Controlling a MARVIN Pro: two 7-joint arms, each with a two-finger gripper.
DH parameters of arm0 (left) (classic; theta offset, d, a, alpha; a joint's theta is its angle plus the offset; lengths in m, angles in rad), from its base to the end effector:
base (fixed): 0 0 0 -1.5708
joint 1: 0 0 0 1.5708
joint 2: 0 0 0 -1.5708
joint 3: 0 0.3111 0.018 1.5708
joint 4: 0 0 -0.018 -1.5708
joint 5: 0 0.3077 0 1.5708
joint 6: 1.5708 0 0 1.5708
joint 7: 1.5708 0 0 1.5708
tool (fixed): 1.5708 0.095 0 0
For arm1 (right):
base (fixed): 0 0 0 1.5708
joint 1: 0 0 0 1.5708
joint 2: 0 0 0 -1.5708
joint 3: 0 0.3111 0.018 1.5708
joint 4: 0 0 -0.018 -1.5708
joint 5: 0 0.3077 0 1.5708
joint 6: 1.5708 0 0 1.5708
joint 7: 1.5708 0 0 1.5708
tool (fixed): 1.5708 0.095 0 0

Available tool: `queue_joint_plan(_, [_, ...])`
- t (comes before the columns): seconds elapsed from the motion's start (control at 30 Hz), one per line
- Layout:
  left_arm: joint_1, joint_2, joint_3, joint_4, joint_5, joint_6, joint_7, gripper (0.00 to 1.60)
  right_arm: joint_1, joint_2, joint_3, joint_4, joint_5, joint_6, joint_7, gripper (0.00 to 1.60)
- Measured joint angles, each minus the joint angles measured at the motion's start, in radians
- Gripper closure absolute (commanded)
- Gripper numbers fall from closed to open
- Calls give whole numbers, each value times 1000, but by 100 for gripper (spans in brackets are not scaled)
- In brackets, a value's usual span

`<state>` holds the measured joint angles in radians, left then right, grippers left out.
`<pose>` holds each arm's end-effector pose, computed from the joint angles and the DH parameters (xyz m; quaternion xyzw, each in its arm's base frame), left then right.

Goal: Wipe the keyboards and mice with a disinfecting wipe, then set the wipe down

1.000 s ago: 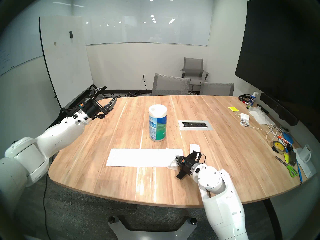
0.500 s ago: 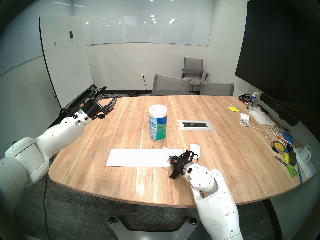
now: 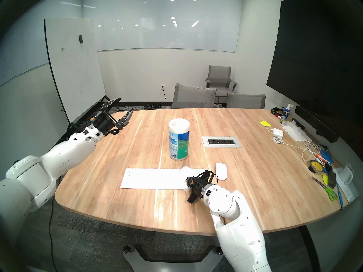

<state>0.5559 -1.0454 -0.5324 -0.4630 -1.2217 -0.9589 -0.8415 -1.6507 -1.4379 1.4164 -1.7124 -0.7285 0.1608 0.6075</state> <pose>0.5856 0.1342 -0.2009 0.4288 -0.3072 0.8384 0.1375 0.3704 0.0513 -0.3600 0.7068 0.4909 0.5062 0.0570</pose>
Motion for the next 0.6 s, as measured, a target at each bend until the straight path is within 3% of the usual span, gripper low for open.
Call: queue_joint_plan(0.6, [2, -1, -9, 0, 7, 0, -2, 0, 50, -57, -104, 40, -70, 53, -17, 160])
